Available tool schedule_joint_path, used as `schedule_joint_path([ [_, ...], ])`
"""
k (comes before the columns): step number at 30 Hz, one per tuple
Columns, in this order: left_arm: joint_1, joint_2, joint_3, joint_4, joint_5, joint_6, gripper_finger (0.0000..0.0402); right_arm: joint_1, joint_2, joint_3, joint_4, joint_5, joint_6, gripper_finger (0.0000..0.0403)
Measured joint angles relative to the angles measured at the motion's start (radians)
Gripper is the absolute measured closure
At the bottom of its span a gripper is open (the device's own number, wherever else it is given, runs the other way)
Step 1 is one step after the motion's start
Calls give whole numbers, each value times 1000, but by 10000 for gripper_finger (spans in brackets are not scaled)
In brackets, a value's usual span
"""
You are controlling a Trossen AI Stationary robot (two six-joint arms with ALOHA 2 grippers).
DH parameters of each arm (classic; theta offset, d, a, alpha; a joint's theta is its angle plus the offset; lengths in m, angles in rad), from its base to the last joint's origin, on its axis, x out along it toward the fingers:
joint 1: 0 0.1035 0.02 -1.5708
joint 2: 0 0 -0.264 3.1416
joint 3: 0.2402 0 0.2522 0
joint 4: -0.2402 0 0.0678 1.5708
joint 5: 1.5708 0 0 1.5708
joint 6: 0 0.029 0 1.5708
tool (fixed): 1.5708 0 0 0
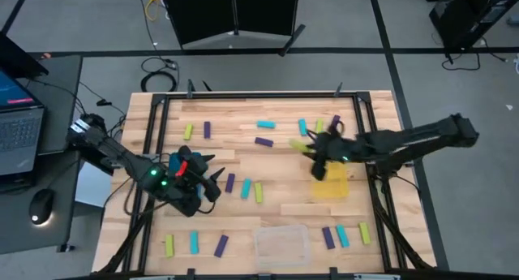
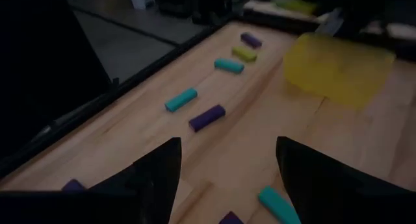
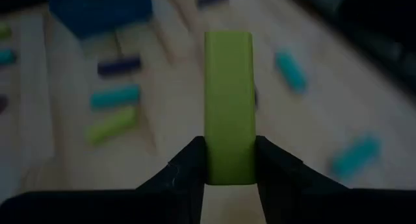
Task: Sort blocks
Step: Put the green block into the yellow bin, then put the violet block into the transparent bin
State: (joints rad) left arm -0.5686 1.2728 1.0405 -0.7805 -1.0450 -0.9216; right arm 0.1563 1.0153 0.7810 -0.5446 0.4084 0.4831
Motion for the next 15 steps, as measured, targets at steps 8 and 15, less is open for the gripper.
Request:
schedule_joint_path([
  [8, 117, 56, 0, 98, 121, 85, 145, 211, -147, -139, -337, 49, 490, 288],
  [15, 165, 95, 0, 154, 167, 106, 145, 258, -125, -182, -420, 64, 651, 176],
])
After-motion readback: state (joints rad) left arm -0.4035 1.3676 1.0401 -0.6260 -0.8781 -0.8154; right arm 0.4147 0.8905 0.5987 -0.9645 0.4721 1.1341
